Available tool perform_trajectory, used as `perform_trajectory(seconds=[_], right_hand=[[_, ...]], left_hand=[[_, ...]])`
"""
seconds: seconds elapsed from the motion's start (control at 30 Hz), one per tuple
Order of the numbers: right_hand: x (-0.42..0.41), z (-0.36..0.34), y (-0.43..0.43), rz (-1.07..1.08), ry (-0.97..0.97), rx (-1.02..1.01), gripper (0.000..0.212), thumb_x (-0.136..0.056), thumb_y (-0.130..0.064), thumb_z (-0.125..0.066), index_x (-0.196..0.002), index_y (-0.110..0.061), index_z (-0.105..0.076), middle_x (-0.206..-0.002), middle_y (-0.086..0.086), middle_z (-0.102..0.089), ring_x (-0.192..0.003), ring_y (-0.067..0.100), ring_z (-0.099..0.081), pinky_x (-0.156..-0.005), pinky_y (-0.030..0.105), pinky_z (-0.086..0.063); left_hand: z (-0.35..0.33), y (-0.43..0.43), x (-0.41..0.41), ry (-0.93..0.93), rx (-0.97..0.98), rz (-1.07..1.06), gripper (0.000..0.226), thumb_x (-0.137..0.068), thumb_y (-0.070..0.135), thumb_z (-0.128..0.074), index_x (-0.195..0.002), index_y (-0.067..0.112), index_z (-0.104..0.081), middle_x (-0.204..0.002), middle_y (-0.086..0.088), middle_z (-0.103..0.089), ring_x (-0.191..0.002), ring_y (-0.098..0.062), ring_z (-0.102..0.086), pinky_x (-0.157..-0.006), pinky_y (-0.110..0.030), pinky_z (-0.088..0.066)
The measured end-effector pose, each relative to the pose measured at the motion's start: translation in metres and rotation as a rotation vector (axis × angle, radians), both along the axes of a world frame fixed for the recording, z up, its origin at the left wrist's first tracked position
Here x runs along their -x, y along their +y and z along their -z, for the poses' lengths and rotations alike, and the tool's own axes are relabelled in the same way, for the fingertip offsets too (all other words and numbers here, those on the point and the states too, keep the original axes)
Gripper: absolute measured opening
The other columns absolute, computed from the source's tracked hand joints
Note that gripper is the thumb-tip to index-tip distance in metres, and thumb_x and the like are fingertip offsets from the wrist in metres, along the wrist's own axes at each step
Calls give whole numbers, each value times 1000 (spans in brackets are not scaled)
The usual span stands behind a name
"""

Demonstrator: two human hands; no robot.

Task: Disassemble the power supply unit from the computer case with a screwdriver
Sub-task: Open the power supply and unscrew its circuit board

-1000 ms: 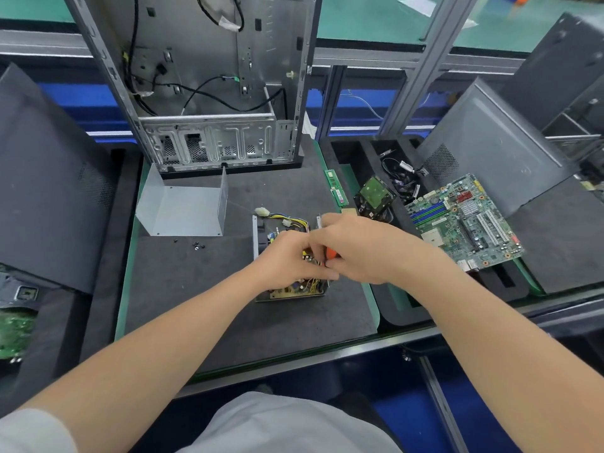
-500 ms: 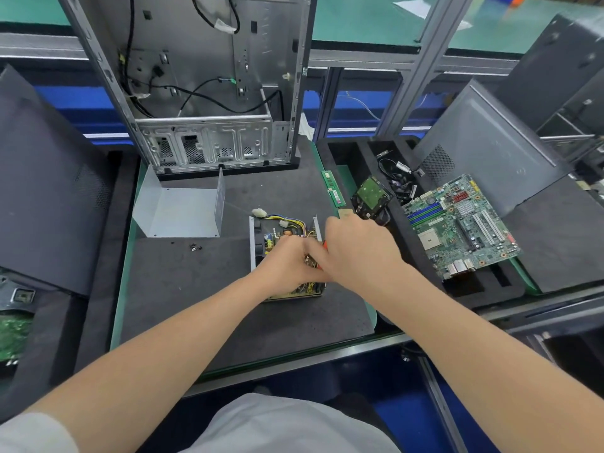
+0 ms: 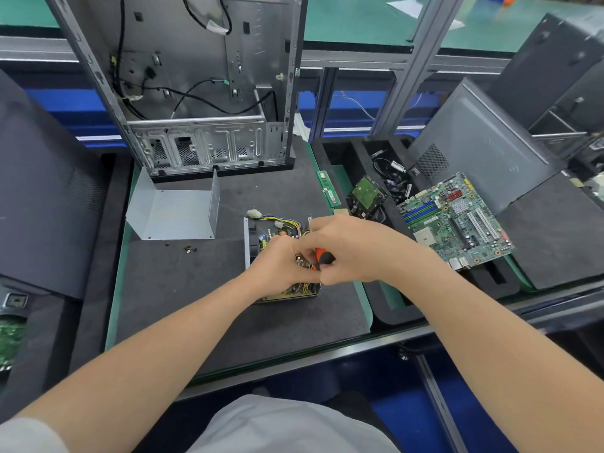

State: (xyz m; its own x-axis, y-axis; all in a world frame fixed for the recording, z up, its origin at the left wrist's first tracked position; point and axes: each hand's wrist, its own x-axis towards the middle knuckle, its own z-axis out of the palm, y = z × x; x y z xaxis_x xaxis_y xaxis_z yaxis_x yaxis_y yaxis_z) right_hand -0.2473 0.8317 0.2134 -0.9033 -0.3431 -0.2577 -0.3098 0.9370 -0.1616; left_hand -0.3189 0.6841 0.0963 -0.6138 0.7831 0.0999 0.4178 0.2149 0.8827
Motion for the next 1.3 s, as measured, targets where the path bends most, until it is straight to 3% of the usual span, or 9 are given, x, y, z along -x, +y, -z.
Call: perform_trajectory(seconds=[0.1, 0.17, 0.3, 0.43, 0.7, 0.83, 0.97, 1.17, 1.3], right_hand=[[-9, 8, -6, 80, 247, -128, 30, -80, -45, -59, -96, -20, -54, -69, -7, -40, -67, 26, -56, -49, 31, -31], [-12, 13, -14, 251, 357, -251, 34, -83, -50, -55, -91, -18, -46, -65, -4, -33, -63, 29, -53, -49, 30, -18], [-8, 20, -20, 468, 253, -181, 28, -87, -40, -59, -86, -17, -43, -68, 0, -31, -69, 31, -45, -59, 33, -32], [-4, 16, -10, 351, 148, -92, 19, -82, -28, -67, -91, -19, -53, -70, -2, -40, -72, 34, -53, -54, 32, -39], [1, 2, 4, -19, -62, -11, 23, -72, -12, -71, -89, -25, -63, -89, -8, -41, -80, 19, -54, -67, 46, -54], [-9, 3, -2, 67, 115, -80, 26, -81, -40, -62, -94, -23, -50, -80, -8, -41, -74, 24, -56, -58, 36, -45], [-14, 14, -19, 444, 297, -298, 42, -97, -59, -47, -93, -19, -37, -81, 2, -49, -81, 34, -64, -59, 35, -33], [-6, 8, -14, 403, 72, -109, 21, -91, -32, -63, -97, -16, -49, -74, 0, -43, -75, 33, -56, -53, 31, -34], [-5, -1, -7, 219, -49, -53, 26, -77, -16, -75, -95, -22, -58, -82, -5, -47, -86, 29, -61, -63, 38, -52]], left_hand=[[7, 5, 2, -16, 18, -4, 40, -74, 24, -75, -65, 63, -66, -70, 21, -69, -64, 0, -52, -60, -17, -40], [5, 7, -1, -65, 23, 14, 17, -67, 38, -69, -65, 55, -70, -65, 15, -69, -61, -1, -42, -56, -24, -43], [8, 5, -1, -100, -2, 24, 23, -66, 52, -80, -85, 37, -78, -80, 9, -77, -73, -10, -63, -74, -34, -56], [7, 1, -1, -80, -25, 32, 16, -74, 44, -88, -79, 47, -73, -73, 22, -70, -68, 5, -55, -66, -18, -46], [4, 1, -1, -60, 2, 11, 22, -67, 55, -81, -75, 35, -77, -77, 17, -75, -77, -6, -67, -80, -30, -53], [2, 3, -3, -40, -6, -5, 12, -64, 50, -70, -72, 59, -70, -79, 27, -73, -79, 2, -67, -70, -16, -49], [4, 4, -5, -71, -63, 15, 15, -67, 47, -79, -80, 53, -78, -85, 23, -77, -82, -2, -71, -78, -21, -55], [13, 4, -4, -62, -26, -19, 31, -69, 55, -85, -89, 31, -78, -81, 7, -75, -75, -3, -57, -72, -30, -48], [8, 1, -6, -42, -66, -33, 20, -72, 45, -86, -78, 57, -72, -81, 24, -74, -77, 10, -63, -70, -10, -44]])
